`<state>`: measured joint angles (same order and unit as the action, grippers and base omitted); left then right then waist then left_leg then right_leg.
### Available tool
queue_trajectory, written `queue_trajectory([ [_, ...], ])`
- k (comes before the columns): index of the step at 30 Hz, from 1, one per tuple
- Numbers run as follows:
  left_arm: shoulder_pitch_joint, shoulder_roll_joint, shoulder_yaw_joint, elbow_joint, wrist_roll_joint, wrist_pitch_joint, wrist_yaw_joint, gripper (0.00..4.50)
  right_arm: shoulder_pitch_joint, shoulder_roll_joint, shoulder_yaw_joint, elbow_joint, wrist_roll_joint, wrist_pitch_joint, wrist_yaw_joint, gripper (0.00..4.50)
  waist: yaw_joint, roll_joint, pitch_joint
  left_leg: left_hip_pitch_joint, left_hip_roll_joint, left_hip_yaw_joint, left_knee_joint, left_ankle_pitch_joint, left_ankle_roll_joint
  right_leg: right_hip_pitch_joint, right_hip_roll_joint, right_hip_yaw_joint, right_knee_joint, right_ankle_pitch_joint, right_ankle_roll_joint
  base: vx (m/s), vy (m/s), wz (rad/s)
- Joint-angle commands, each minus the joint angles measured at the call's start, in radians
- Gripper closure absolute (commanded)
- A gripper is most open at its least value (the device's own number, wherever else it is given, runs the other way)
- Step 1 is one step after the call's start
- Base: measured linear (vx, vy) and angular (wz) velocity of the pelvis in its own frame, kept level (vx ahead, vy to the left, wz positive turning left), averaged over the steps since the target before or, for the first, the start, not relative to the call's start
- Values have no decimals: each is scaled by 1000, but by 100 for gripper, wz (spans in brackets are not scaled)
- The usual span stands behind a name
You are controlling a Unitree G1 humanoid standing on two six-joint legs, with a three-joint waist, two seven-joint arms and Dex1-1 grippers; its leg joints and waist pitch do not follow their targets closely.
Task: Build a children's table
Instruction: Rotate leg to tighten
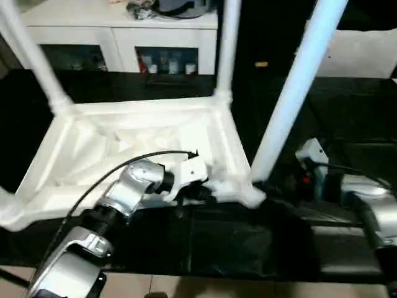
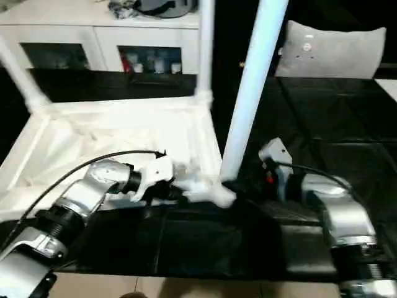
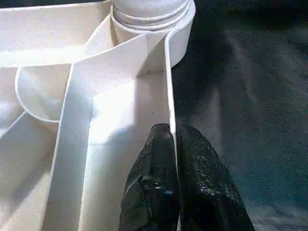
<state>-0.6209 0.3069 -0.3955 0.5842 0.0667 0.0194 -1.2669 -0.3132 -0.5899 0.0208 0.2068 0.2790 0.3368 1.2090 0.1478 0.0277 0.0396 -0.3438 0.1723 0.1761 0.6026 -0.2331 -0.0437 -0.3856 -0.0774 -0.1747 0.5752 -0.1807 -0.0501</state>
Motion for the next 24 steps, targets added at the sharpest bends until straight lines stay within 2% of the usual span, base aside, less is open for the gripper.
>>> queue_trajectory([
  [1,-29,11,-43,-21,0,-49,-70,450,-1,-20,28,-14,10,-38,64,72,-1,-16,-66,-2,83,-28,-59,-5,127,59,-112,84,-64,-211,-73,0,0,0],
  [3,-32,17,-48,-15,1,-63,-83,450,-2,-27,39,-11,9,-52,85,72,3,-17,-67,-3,83,-28,-59,-1,125,59,-113,85,-62,-210,-77,0,0,0],
  [7,-33,44,-78,-5,19,-124,-144,450,1,-34,92,-31,22,-36,165,121,6,-16,-65,-4,81,-27,-60,-21,118,61,-111,84,-67,-250,-63,0,0,0],
  [8,-34,45,-78,-2,21,-131,-150,450,3,-33,104,-36,26,-29,176,126,7,-13,-65,-1,83,-28,-60,-21,113,59,-112,84,-68,-253,-63,0,0,0],
  [12,-37,45,-79,4,22,-139,-156,450,5,-31,116,-39,29,-23,193,156,13,-14,-66,1,86,-28,-61,-24,103,58,-112,86,-67,-251,-67,0,0,0],
  [14,-37,45,-83,7,22,-147,-161,450,8,-28,128,-41,29,-29,205,186,15,-12,-67,0,86,-29,-60,-21,100,59,-114,86,-65,-237,-71,0,0,0],
  [18,-40,42,-84,18,18,-160,-161,450,5,-25,139,-35,40,-14,225,207,17,-12,-68,-2,84,-29,-59,-16,101,60,-113,86,-64,-223,-71,0,0,0],
  [19,-40,42,-84,19,17,-160,-162,450,5,-25,139,-35,40,-14,226,227,17,-12,-68,-1,84,-29,-59,-16,101,60,-112,85,-64,-224,-71,0,0,0],
  [22,-31,34,-73,8,-3,-132,-171,450,8,-14,138,-33,62,8,224,236,18,-13,-68,-2,83,-28,-60,-22,96,60,-113,85,-65,-235,-68,0,0,0],
  [24,-25,17,-53,-11,-20,-68,-142,450,17,15,119,-39,91,56,179,240,18,-12,-68,-1,84,-27,-60,-22,94,61,-114,85,-66,-238,-68,0,0,0],
])
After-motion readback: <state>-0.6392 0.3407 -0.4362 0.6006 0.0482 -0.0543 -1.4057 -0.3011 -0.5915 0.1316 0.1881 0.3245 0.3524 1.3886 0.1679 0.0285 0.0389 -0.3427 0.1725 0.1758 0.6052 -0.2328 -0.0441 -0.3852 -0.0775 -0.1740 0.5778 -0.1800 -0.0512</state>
